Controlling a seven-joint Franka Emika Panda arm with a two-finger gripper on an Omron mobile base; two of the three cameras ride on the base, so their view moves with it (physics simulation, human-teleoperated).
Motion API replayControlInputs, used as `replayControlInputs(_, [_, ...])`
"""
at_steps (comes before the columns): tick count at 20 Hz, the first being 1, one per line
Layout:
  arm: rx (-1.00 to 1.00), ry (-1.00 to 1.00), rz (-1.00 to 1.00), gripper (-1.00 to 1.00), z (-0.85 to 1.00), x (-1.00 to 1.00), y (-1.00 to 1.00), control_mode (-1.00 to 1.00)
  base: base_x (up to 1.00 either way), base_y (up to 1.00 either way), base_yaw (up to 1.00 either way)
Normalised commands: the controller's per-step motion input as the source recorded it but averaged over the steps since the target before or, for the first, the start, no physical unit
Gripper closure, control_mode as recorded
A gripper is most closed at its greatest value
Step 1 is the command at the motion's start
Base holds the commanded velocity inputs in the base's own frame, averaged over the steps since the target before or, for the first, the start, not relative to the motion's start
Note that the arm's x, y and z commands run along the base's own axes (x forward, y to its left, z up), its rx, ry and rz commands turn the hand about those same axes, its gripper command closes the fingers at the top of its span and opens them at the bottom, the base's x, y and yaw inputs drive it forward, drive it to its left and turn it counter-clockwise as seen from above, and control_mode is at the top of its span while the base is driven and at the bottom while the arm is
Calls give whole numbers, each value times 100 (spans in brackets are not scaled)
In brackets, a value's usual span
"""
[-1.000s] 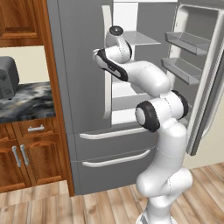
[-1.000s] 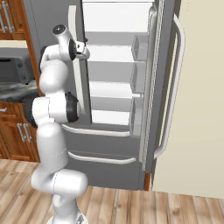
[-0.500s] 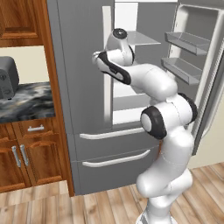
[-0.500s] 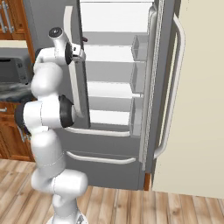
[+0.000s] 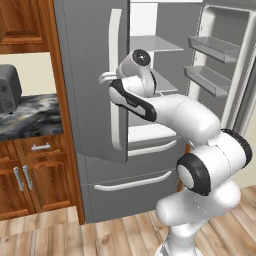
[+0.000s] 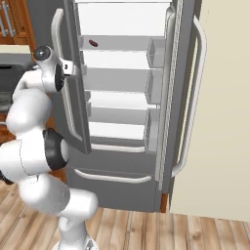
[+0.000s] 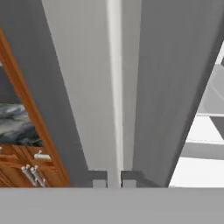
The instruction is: Move the hot dog bun to the plate on the dining table and place the condiment next to that plate. Then navigate to the fridge and take the sausage and place it on the plate as well.
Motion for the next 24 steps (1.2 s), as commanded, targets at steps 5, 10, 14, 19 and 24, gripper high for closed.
replayControlInputs(5, [0,0,0,-100,34,-100,38,-100,0,0,0])
replayControlInputs(10, [0,0,4,-100,27,-100,-50,-100,0,0,0])
replayControlInputs(14, [0,1,-8,-100,39,-36,-100,-100,0,0,0])
replayControlInputs(19, [8,3,-11,-100,38,14,-100,-100,0,0,0])
replayControlInputs(24, [15,16,-11,-100,18,72,-78,-100,0,0,0])
